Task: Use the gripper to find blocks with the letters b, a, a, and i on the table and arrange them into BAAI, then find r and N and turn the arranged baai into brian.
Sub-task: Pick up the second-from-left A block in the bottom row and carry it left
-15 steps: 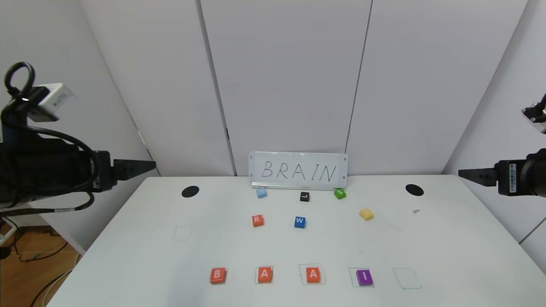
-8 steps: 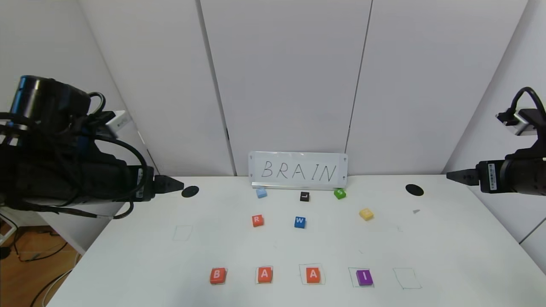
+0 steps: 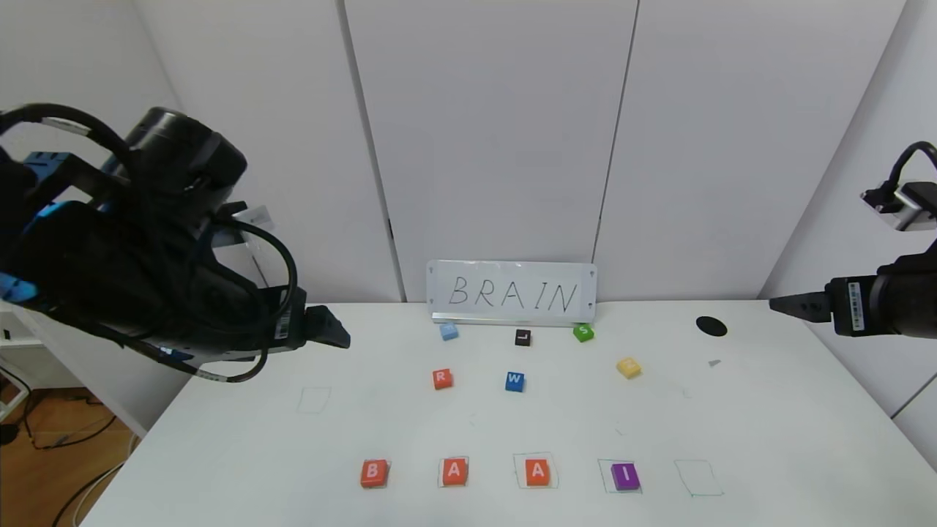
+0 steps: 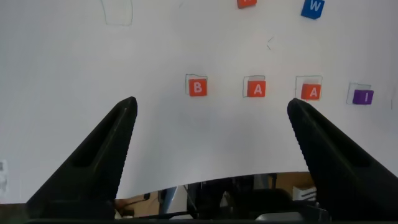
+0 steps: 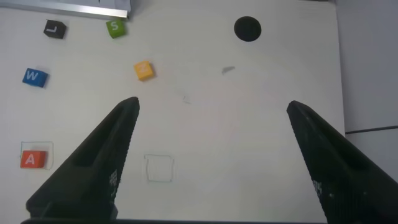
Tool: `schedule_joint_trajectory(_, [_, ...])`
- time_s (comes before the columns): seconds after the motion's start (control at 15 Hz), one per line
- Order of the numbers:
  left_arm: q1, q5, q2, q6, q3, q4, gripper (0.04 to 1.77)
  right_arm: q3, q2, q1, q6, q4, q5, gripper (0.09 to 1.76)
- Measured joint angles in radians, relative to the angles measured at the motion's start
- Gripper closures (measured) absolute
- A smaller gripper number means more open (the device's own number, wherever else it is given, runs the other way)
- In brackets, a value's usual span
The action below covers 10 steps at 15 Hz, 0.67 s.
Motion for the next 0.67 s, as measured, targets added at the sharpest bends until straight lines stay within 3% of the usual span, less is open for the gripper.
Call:
schedule_joint_trajectory(0.33, [-0.094, 0.003, 0.095, -0.174, -0.016, 0.034, 0.09, 0.005, -0.035, 0.012, -0.001, 0.022, -0.001, 0.14])
schedule_joint_trajectory(0.67, [-0.169, 0.003, 0.169, -0.25, -0.008, 0.033, 0.09, 0.008, -0.053, 0.017, -0.003, 0.023, -0.001, 0.14])
